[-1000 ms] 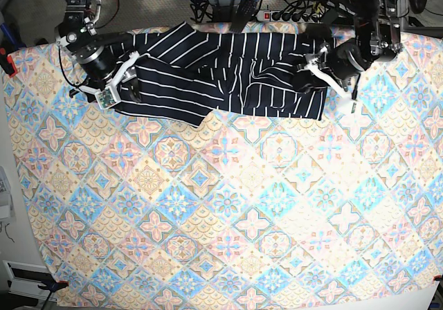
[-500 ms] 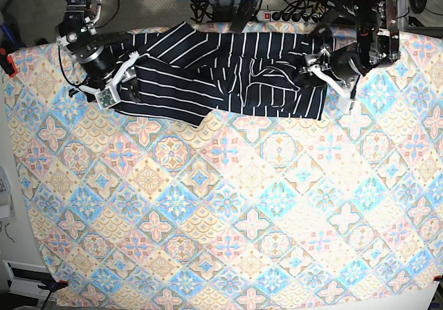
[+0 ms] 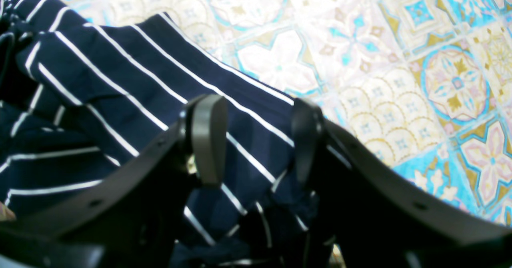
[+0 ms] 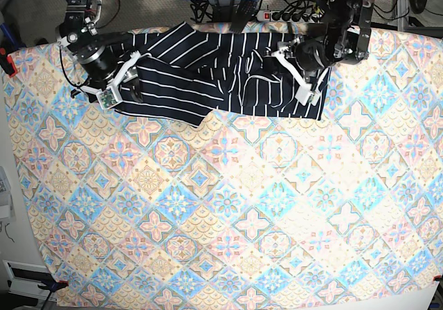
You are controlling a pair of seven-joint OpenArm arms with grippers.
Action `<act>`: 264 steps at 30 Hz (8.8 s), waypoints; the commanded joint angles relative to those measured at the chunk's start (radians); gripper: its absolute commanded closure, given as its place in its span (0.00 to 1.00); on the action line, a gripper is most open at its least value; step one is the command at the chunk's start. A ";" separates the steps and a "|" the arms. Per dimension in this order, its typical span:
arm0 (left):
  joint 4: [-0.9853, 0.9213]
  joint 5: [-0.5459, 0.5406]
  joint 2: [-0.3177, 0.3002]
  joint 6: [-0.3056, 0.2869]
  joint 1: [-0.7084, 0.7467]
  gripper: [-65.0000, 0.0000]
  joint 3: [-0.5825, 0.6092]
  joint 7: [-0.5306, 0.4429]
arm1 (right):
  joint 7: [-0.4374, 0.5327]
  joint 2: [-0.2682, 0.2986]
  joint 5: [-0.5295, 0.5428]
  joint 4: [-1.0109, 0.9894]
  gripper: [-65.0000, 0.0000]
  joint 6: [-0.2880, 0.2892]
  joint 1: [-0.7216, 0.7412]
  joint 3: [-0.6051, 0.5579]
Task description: Fold the T-shirt properly
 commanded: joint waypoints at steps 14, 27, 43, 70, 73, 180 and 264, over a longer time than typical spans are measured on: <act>0.136 -0.014 -0.011 -0.006 0.025 0.68 -0.086 -0.001 | 0.024 0.007 0.013 0.019 0.59 -0.002 0.002 0.005; 0.063 -0.010 -0.091 -0.006 0.029 0.42 -0.334 0.002 | 0.024 0.005 0.013 0.019 0.59 -0.002 0.002 0.003; -0.101 0.069 -0.089 -0.007 -0.008 0.42 -0.234 -0.038 | 0.024 0.004 0.013 0.019 0.59 -0.002 0.001 0.003; -0.234 0.070 -0.040 -0.006 -0.121 0.84 -0.139 -0.125 | 0.024 0.004 0.015 0.039 0.59 -0.002 -0.002 0.008; -0.233 0.070 -0.040 -0.007 -0.121 0.84 -0.248 -0.125 | 0.023 0.005 0.015 0.039 0.59 -0.002 -0.004 0.010; -0.234 0.070 0.143 -0.010 -0.186 0.85 -0.360 -0.147 | -0.401 0.125 0.630 -0.300 1.00 0.041 0.527 -0.351; 0.102 0.115 0.086 -0.004 -0.104 0.40 -0.310 -0.114 | -0.399 0.064 0.343 -0.207 0.59 0.038 0.639 -0.778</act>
